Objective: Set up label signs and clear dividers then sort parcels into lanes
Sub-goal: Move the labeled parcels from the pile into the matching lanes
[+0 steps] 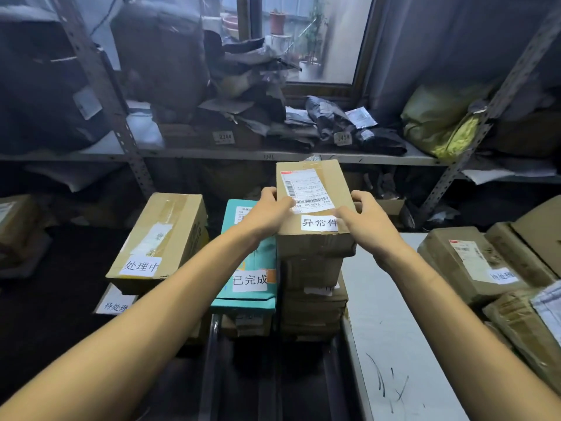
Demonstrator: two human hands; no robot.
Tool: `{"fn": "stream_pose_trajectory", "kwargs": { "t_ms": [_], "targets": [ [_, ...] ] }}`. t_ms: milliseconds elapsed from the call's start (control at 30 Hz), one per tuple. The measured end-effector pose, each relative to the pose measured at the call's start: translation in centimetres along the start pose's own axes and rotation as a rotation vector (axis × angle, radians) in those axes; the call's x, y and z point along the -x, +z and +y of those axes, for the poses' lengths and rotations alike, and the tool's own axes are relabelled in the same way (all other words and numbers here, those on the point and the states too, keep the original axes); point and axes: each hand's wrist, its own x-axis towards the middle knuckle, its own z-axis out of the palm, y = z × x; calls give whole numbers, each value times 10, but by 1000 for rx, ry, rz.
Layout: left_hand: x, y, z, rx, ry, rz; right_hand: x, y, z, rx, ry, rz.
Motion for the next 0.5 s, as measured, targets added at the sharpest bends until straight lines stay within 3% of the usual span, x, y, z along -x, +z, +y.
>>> {"fn": "stream_pose_trajectory", "kwargs": {
  "t_ms": [267,500],
  "targets": [
    [47,-19,7,-134,75,74,38,4,-37,246,-174,78],
    [115,-50,-6,-114,83,237,75,46,-71,191,-400,-99]
  ]
}}
